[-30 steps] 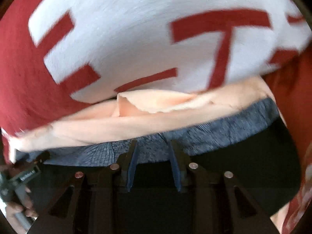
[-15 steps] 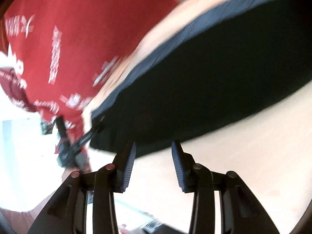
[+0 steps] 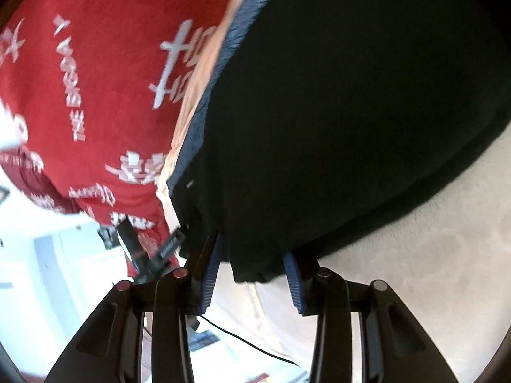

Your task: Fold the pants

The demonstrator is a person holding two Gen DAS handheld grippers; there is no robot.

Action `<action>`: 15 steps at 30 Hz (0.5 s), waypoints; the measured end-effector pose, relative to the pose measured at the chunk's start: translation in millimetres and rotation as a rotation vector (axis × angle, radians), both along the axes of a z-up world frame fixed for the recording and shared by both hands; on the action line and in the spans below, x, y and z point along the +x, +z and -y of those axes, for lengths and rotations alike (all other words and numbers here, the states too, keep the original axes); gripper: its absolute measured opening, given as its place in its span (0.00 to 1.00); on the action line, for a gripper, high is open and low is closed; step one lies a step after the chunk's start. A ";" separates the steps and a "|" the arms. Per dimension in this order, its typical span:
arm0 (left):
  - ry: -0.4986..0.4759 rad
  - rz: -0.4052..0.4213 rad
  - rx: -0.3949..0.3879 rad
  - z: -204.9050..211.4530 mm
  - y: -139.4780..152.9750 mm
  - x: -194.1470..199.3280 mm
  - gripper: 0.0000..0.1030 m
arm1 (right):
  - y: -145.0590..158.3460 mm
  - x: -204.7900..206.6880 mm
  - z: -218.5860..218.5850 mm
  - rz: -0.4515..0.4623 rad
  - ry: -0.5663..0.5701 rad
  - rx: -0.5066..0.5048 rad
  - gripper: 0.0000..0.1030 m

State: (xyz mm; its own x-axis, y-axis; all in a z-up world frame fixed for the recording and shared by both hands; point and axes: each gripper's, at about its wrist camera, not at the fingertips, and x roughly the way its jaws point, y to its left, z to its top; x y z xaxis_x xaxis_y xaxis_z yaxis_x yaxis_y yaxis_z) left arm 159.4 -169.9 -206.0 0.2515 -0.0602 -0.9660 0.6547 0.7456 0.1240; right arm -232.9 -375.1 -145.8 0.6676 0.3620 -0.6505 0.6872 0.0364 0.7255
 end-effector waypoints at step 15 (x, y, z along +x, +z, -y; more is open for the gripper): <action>-0.088 0.010 -0.034 15.2 48.5 -42.9 1.00 | 49.4 -14.6 -9.3 -0.268 0.190 -0.257 0.21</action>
